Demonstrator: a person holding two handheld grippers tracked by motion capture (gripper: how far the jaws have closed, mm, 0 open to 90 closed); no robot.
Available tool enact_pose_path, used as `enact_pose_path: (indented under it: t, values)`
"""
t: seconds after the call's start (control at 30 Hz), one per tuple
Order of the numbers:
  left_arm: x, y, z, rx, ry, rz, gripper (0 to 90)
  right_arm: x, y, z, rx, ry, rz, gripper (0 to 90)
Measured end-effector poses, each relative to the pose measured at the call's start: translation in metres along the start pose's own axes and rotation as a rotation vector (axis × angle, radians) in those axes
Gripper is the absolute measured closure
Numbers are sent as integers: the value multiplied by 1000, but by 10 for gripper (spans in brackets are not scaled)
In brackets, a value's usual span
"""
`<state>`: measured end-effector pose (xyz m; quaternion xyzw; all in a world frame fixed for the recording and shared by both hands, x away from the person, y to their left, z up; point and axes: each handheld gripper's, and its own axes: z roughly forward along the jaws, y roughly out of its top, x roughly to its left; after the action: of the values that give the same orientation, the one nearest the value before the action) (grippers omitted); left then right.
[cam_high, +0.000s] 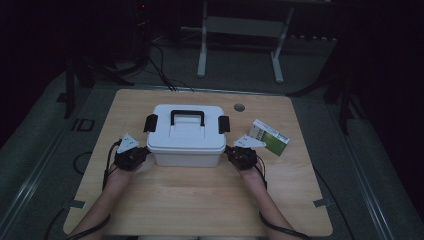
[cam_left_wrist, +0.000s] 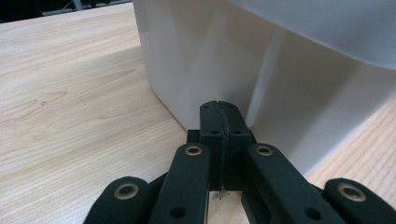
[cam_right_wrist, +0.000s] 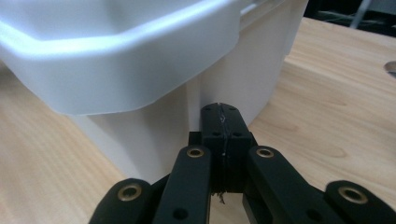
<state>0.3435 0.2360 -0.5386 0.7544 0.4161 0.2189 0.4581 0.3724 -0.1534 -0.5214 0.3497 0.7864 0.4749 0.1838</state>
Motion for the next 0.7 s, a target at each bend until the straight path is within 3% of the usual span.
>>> enact_pose_path:
  t: [0.17,0.4,0.7]
  values:
    - [-4,-2,-3,5,-13,-11,896,4,-3,-7,8,4,-4,899]
    - [-15,-5,-11,16,-23,15,897,5,-9,-16,2,22,6,900]
    - [-25,-11,-18,10,-48,9,897,8,-15,-28,4,38,10,900]
